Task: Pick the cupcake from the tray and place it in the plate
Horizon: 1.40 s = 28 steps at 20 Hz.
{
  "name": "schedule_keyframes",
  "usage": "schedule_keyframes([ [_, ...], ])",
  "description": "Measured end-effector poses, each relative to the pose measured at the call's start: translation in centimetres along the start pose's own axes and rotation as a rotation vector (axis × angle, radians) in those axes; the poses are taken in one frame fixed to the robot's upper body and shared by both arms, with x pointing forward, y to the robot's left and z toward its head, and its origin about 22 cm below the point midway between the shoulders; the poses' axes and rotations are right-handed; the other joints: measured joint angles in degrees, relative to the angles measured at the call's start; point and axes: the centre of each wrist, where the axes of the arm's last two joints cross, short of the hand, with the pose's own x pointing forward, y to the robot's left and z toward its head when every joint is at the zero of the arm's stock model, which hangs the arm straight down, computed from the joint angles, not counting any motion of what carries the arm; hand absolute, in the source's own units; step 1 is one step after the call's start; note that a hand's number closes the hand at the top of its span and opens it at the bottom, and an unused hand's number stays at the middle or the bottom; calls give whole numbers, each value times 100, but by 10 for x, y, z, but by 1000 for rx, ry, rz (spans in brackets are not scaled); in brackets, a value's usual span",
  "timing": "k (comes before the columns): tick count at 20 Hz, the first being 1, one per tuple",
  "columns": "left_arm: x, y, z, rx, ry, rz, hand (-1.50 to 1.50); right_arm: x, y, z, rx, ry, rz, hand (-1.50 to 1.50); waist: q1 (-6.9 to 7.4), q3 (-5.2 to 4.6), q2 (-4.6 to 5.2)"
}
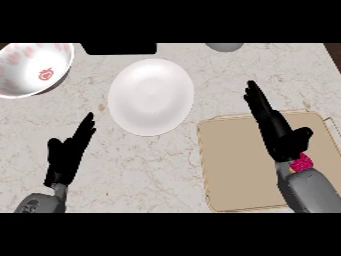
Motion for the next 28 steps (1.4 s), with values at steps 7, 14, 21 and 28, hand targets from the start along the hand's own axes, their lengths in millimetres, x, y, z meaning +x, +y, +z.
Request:
schedule_keyframes([
  [7, 72, 27, -19, 16, -266, -72, 0, 15, 22, -4, 354, -110, 170, 150, 141, -65, -190],
  [14, 114, 45, -19, 29, -388, -74, 0, -36, 20, 40, 277, -101, 504, -150, 52, -43, -166],
  [21, 129, 45, -14, 26, -416, -66, 0, -53, 1, 74, 142, -247, 351, -150, 24, -29, -126],
  [28, 141, 53, -6, 29, -419, -72, 0, 4, -39, 73, 111, -252, 551, -150, -7, -44, -138],
])
